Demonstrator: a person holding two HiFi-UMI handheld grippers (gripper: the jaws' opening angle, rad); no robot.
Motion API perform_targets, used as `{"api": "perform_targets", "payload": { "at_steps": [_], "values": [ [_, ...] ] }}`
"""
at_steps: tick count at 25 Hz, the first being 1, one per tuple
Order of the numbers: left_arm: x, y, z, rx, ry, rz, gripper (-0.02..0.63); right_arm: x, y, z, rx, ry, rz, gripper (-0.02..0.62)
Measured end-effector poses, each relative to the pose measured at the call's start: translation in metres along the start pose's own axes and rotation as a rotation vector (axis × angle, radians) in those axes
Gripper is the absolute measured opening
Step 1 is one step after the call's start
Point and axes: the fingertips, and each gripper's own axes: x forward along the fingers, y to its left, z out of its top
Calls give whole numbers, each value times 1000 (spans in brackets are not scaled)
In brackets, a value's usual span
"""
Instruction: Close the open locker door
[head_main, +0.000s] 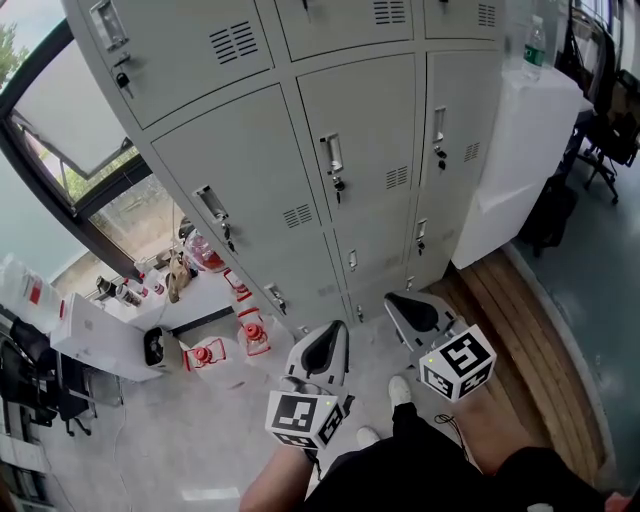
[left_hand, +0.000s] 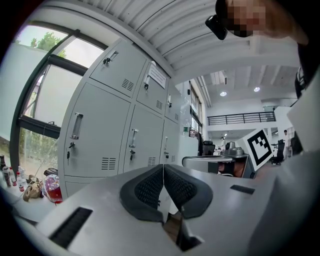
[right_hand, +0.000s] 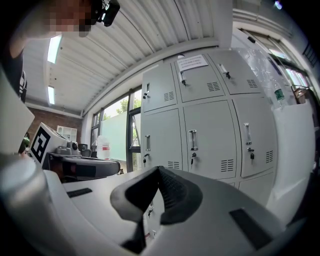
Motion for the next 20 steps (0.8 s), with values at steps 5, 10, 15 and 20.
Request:
{"api": "perform_targets", "payload": {
  "at_steps": [5, 10, 15, 20],
  "values": [
    [-5, -2, 1, 3, -4, -7, 18, -4, 7, 1, -3, -4, 0, 54],
    [-7, -6, 0, 1, -4, -13, 18, -9, 10, 0, 1, -5, -1, 54],
    [-7, -10, 0, -1, -5, -19, 18, -14, 9, 0, 6, -9, -9, 54],
    [-6, -15, 0, 0, -4, -27, 18, -19, 6, 1, 12, -14, -14, 54]
  ]
}}
